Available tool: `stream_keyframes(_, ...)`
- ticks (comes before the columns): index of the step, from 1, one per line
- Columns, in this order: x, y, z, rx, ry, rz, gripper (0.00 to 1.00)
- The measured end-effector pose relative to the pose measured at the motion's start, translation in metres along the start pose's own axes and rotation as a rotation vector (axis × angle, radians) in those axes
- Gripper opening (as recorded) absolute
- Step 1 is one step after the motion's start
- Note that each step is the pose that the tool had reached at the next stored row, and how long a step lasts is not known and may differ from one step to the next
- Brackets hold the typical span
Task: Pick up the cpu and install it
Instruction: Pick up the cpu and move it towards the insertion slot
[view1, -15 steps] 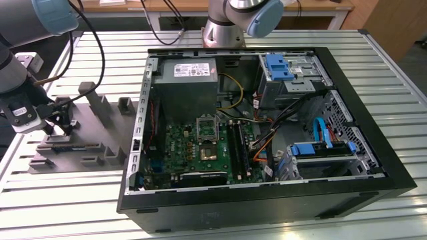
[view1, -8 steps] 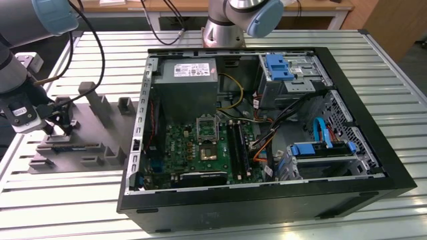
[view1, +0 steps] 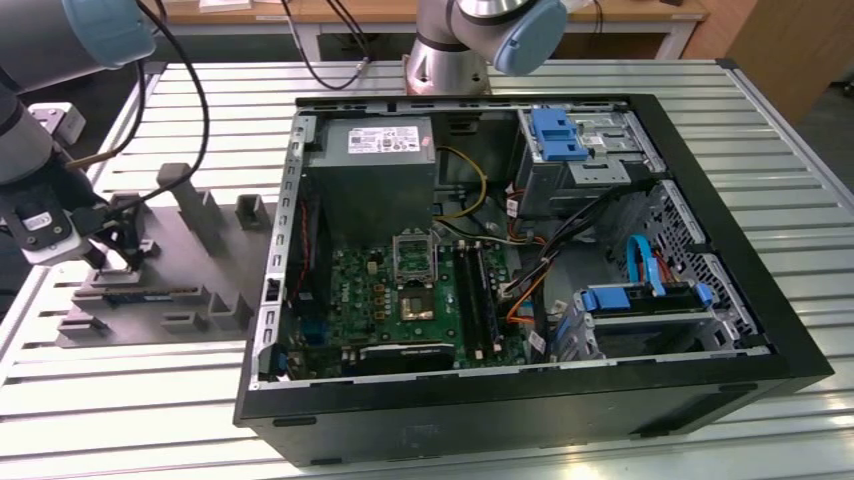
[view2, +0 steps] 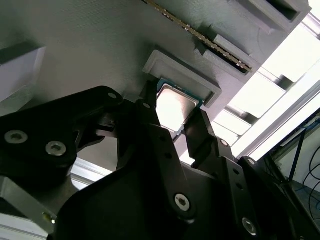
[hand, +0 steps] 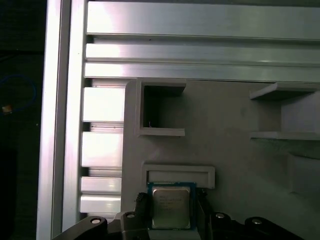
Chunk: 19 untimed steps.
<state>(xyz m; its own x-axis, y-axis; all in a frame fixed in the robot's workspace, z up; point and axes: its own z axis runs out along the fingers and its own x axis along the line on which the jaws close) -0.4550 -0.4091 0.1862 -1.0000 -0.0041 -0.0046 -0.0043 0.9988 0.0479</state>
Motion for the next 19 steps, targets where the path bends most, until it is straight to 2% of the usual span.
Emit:
stream_keyframes(8, -0.0001, 0.0006, -0.0115, 0.0022, 0.0000, 0.000, 0.47)
stream_keyframes(19, -0.0001, 0.0007, -0.0134, 0.0023, 0.0002, 0.000, 0.47)
